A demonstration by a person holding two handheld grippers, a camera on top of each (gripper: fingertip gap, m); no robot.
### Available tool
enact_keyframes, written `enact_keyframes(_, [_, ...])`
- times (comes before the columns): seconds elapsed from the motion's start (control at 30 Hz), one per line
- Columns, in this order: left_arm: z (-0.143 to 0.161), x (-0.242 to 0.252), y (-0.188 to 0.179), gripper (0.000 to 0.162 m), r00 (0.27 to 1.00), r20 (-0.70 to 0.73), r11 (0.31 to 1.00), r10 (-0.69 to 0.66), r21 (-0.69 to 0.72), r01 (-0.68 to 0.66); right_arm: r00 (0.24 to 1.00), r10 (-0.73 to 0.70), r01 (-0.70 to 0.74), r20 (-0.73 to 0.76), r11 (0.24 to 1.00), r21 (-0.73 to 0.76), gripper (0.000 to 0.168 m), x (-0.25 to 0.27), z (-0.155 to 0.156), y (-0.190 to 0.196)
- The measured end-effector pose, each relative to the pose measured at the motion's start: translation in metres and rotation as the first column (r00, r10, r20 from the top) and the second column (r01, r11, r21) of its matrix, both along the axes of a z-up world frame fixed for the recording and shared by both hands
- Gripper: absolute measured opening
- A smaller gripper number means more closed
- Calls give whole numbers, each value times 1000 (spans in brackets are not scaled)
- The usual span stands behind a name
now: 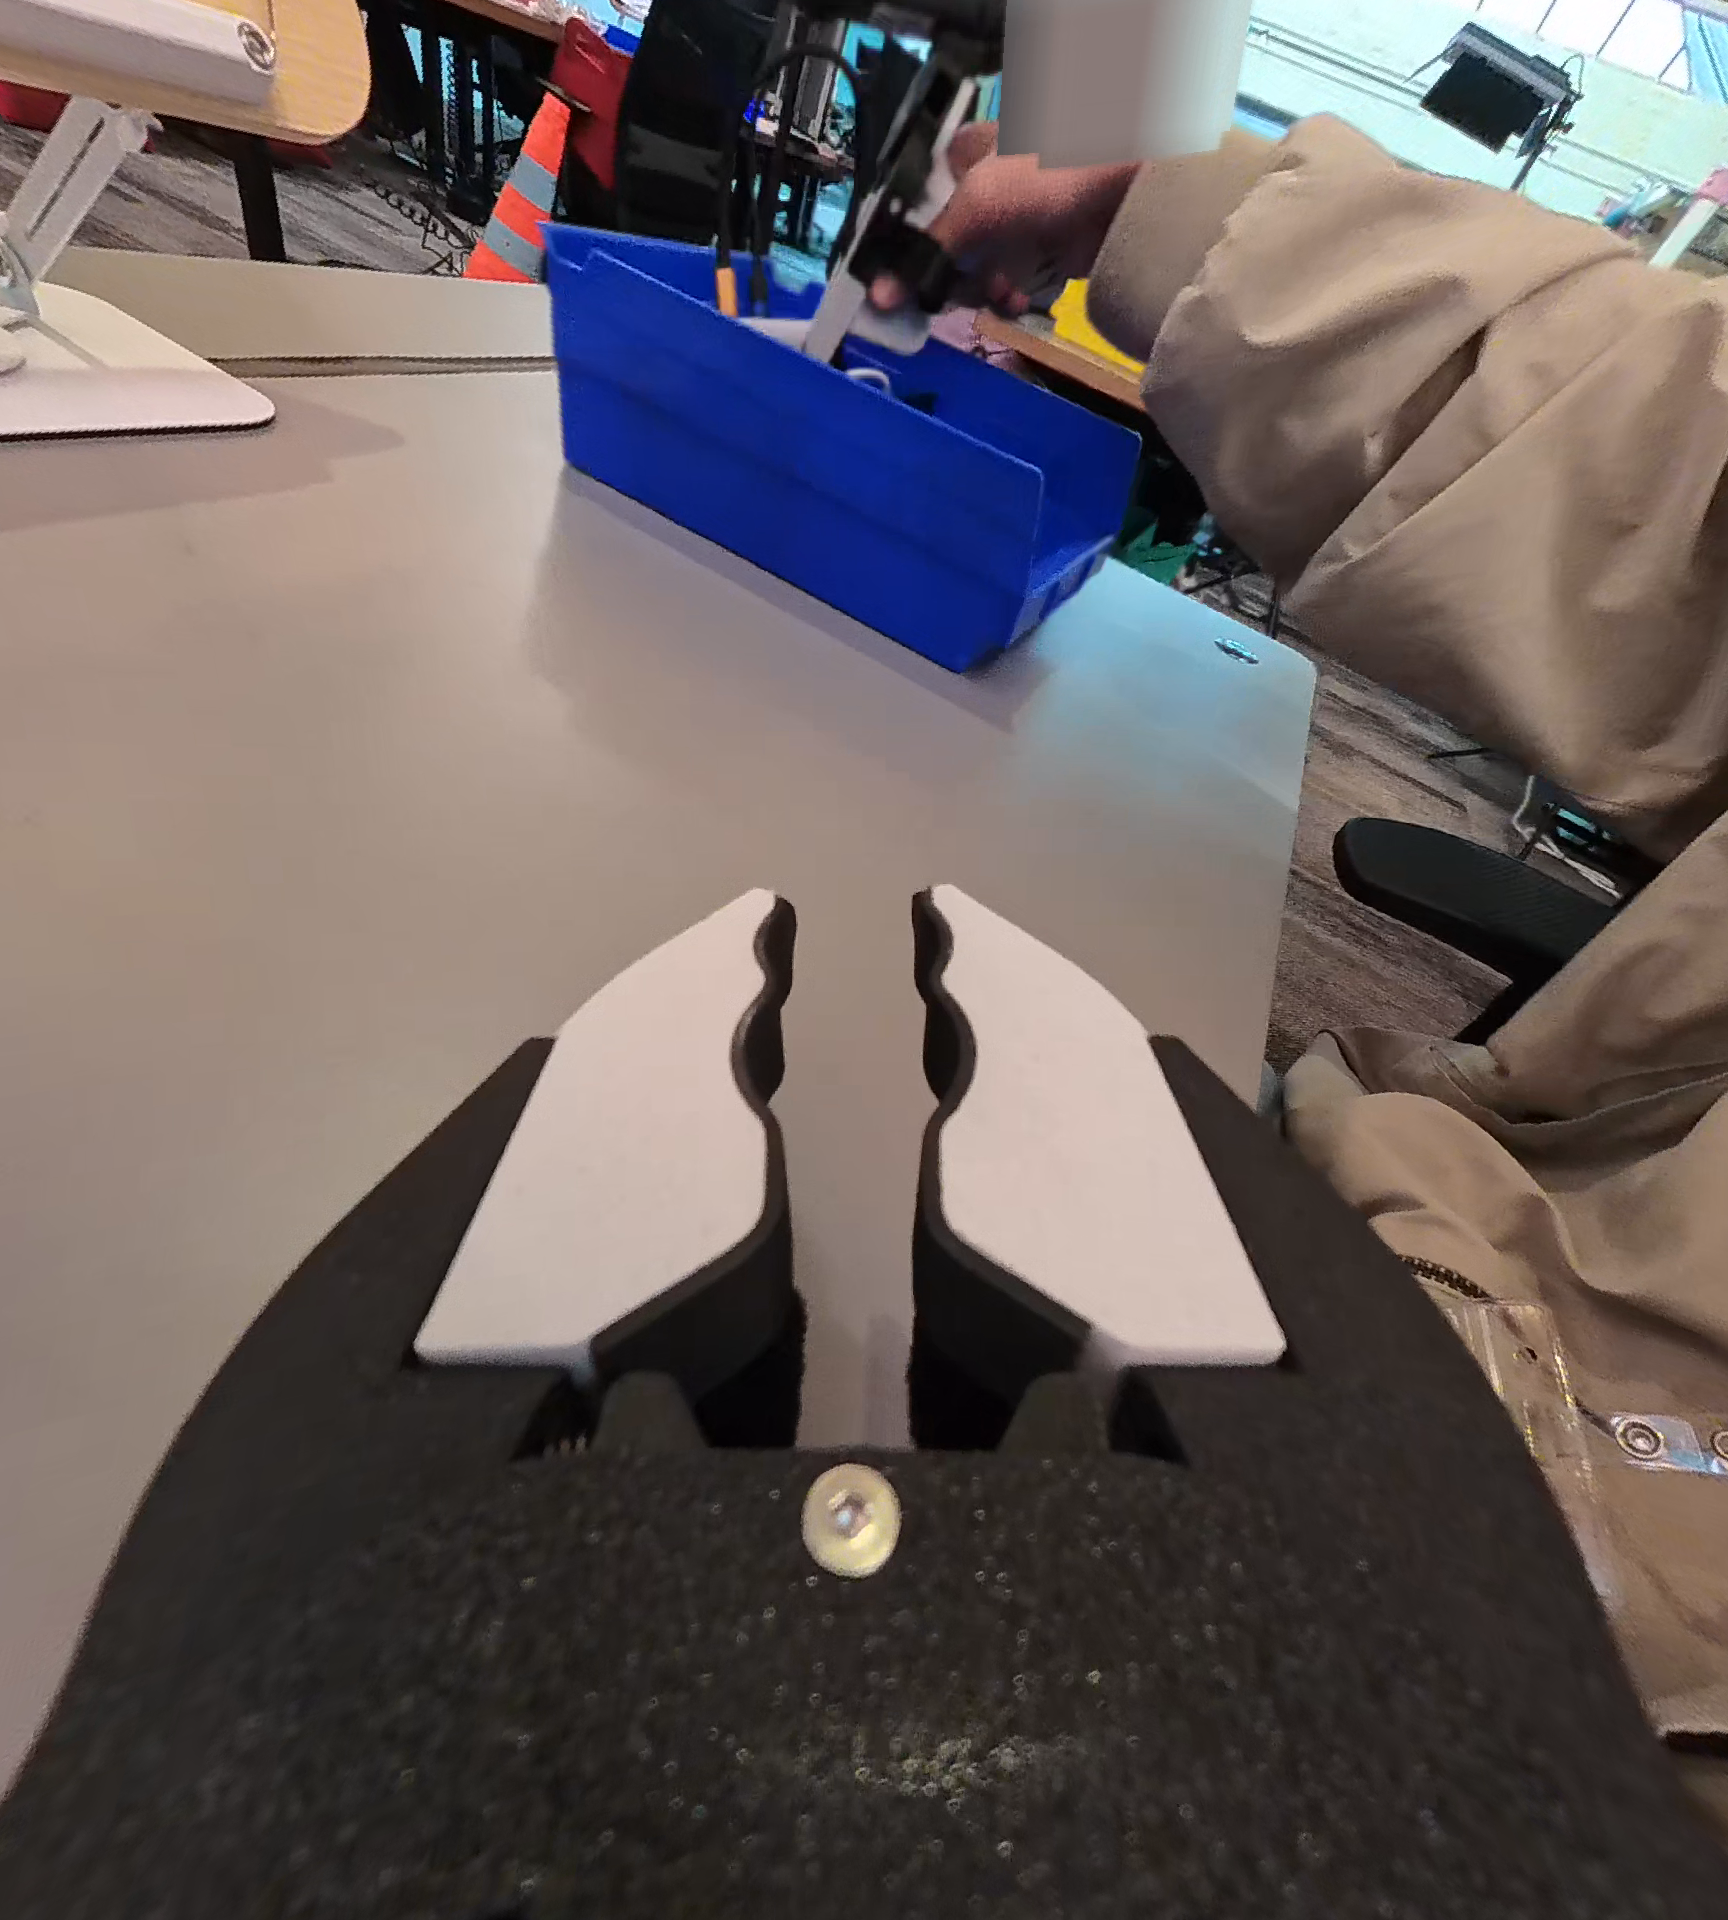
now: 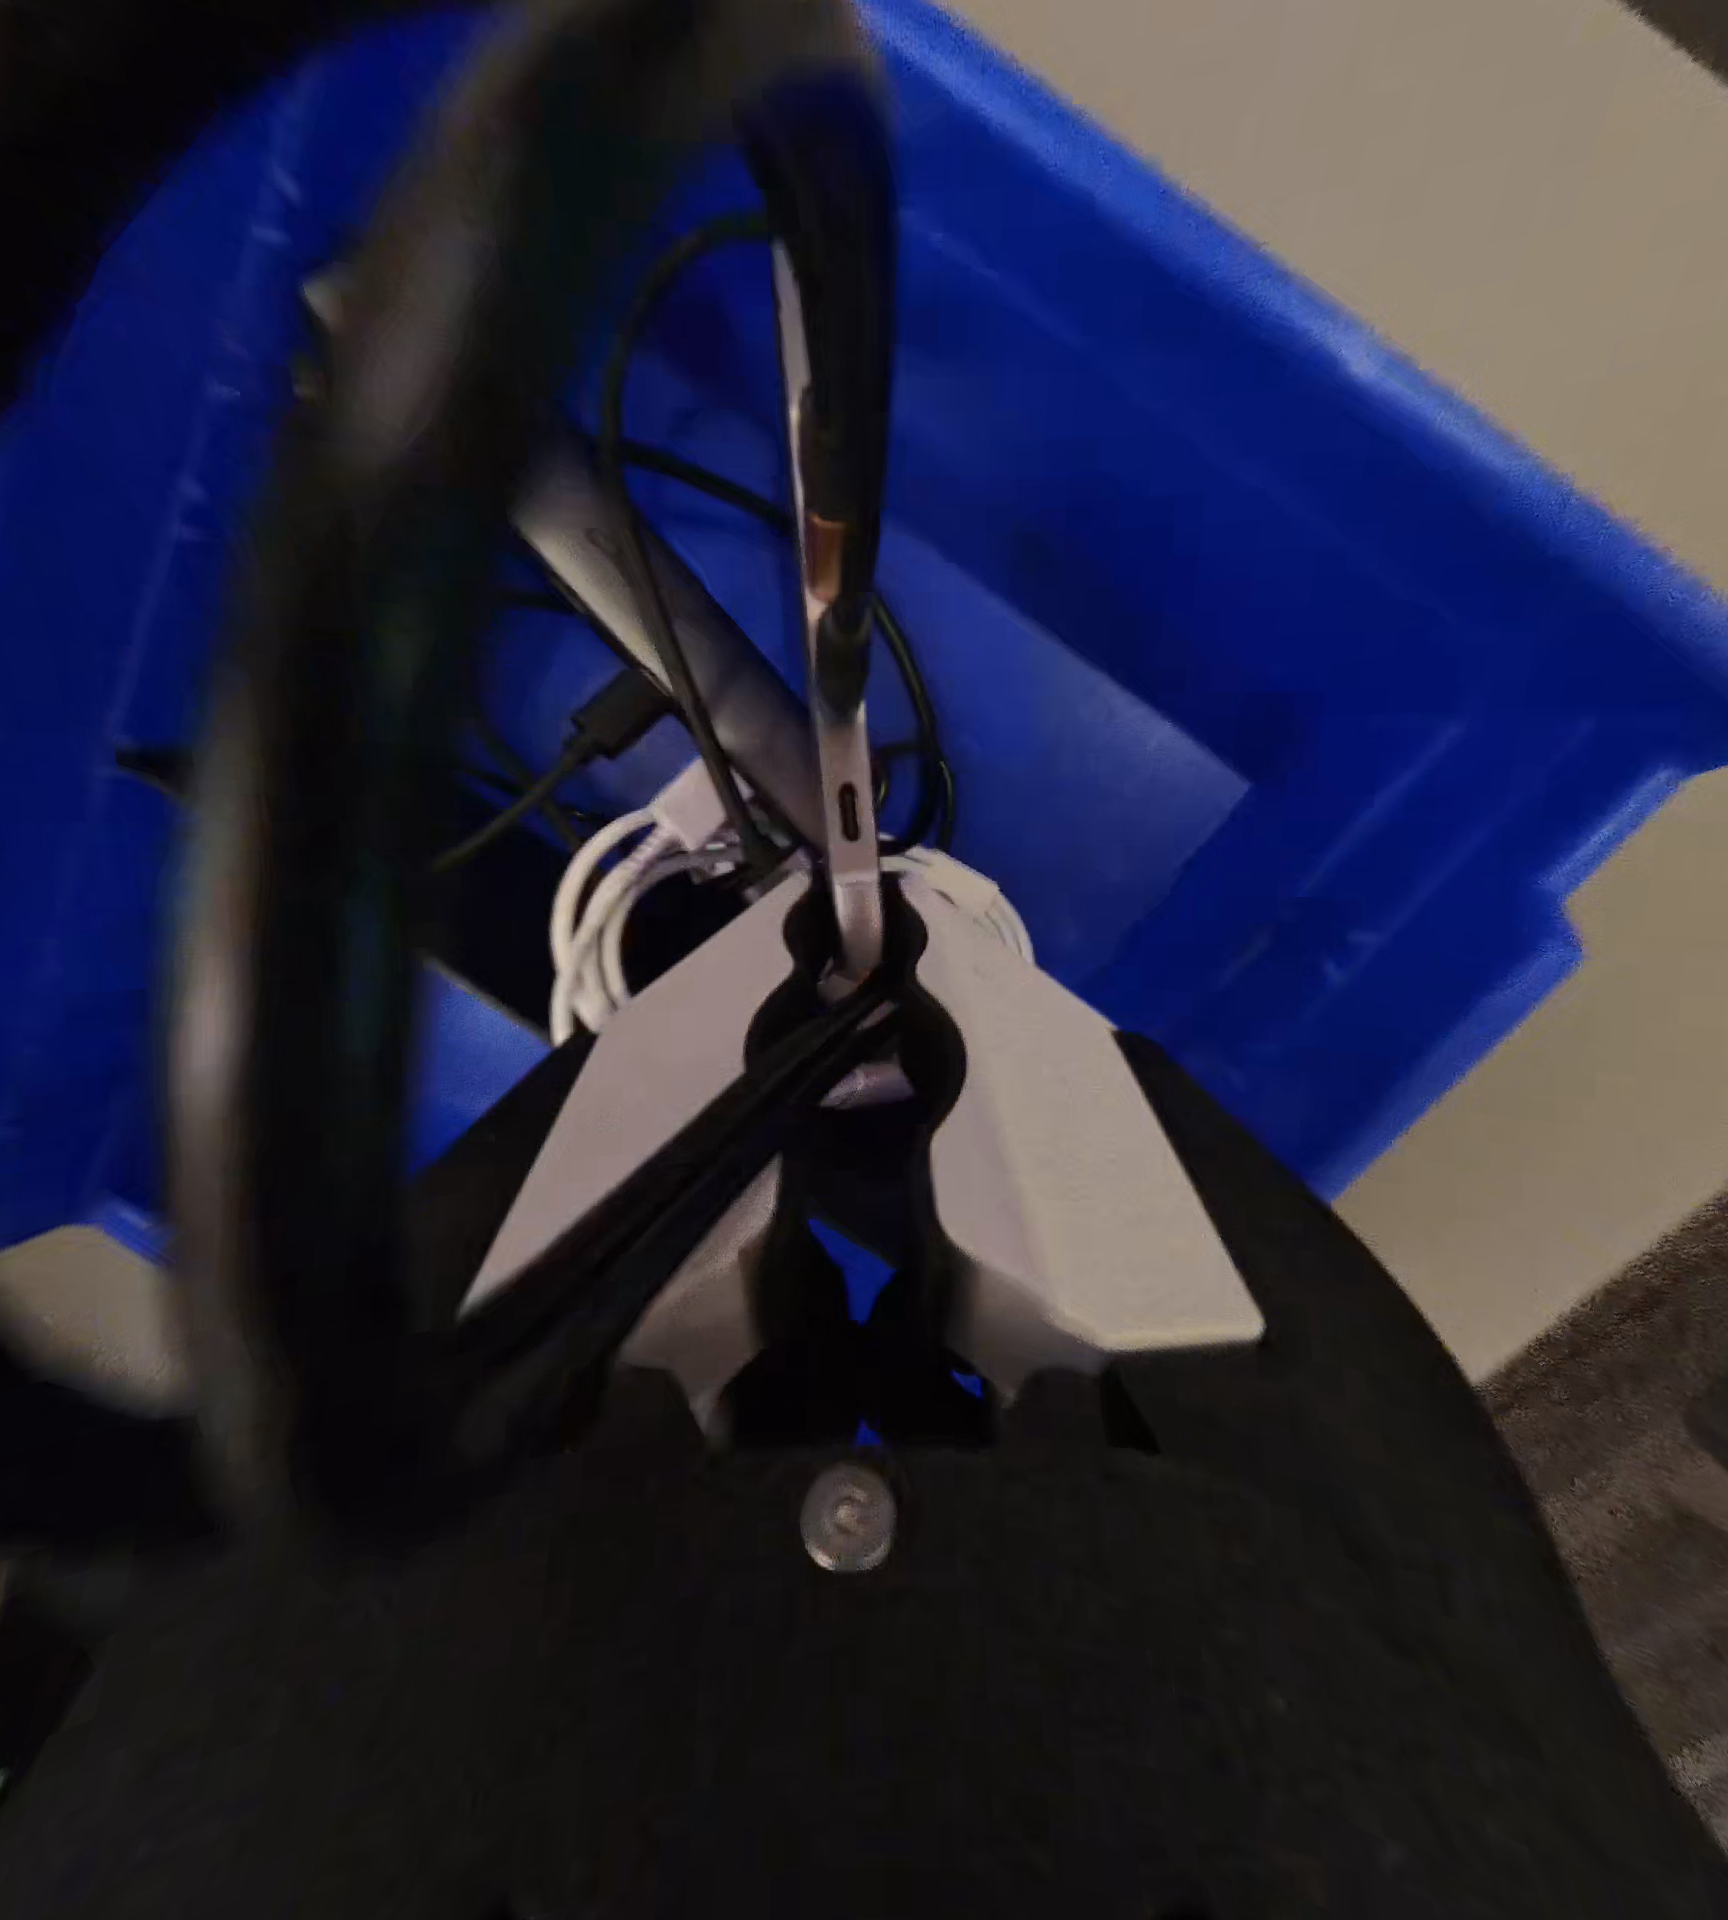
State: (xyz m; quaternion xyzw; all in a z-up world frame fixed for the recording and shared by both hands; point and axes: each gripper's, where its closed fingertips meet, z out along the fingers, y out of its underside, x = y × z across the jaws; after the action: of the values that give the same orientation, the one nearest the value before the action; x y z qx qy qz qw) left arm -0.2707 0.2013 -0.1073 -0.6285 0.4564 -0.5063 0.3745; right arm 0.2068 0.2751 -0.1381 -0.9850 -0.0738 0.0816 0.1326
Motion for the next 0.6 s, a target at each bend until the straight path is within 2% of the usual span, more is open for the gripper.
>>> enact_keyframes(0.1, [-1, -1, -1, 22, 1000, -5, 1000, -2, 3, 2, 999, -33, 34, 21, 999, -28, 11, 6, -20, 6])
enact_keyframes(0.17, [-1, -1, 0, 22, 1000, -9, 1000, 5, 7, -5, 997, -60, 62, 44, 997, -43, 12, 7, -22, 6])
enact_keyframes(0.3, [-3, -4, 4, 24, 999, -33, 997, 36, 70, -33, 993, -56, 54, 105, 998, 20, 42, 9, -11, 4])
enact_keyframes(0.47, [2, -10, 11, 26, 994, -48, 983, 93, 164, -84, 994, -59, 39, 90, 976, 214, 78, 6, 36, -13])
enact_keyframes(0.53, [8, -12, 17, 27, 989, -30, 973, 144, 185, -136, 987, -114, 69, 112, 936, 344, 80, 8, 66, -22])
enact_keyframes(0.6, [16, -20, 31, 28, 968, -10, 948, 251, 203, -244, 978, -178, 103, 111, 867, 487, 78, 0, 98, -34])
